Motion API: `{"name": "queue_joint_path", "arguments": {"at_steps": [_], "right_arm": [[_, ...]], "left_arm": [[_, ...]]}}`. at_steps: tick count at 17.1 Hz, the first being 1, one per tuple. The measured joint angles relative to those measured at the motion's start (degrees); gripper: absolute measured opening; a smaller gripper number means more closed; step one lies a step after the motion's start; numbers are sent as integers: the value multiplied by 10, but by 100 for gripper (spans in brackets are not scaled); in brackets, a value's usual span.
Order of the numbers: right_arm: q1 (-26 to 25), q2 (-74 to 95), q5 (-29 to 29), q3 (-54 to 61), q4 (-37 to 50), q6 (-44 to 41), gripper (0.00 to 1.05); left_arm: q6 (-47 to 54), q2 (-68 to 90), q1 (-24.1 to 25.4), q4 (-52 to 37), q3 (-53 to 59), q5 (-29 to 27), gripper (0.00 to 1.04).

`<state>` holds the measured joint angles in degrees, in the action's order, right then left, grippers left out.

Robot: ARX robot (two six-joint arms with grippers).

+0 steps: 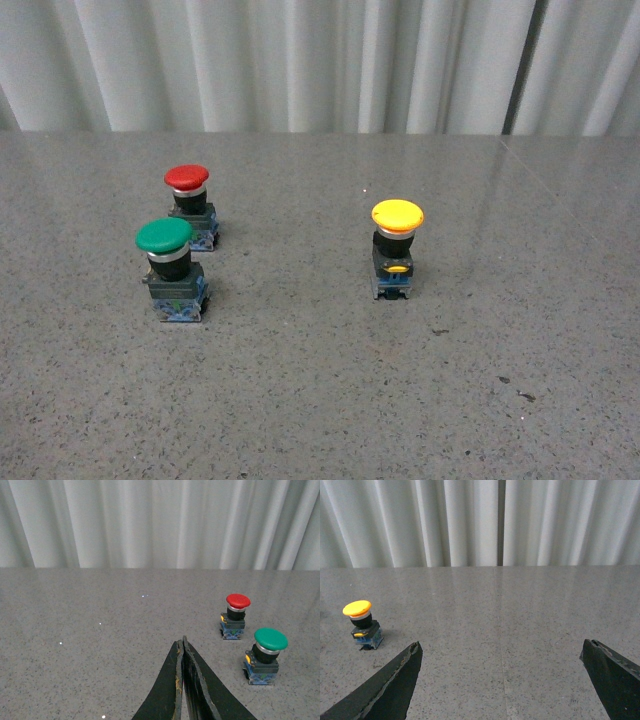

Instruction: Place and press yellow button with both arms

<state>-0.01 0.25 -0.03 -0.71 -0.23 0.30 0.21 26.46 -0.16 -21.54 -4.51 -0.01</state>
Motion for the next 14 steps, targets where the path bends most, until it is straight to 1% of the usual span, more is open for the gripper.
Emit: {"name": "queue_joint_path", "arguments": {"at_steps": [7, 9, 14], "right_arm": [[0, 0, 0, 0, 0, 0, 98], [0, 0, 0, 0, 0, 0, 98], [0, 0, 0, 0, 0, 0, 98]], "left_arm": [[0, -77, 0, 51, 23, 0, 2], [0, -89, 0, 37, 37, 0, 2], [0, -136, 0, 86, 37, 0, 2]]}}
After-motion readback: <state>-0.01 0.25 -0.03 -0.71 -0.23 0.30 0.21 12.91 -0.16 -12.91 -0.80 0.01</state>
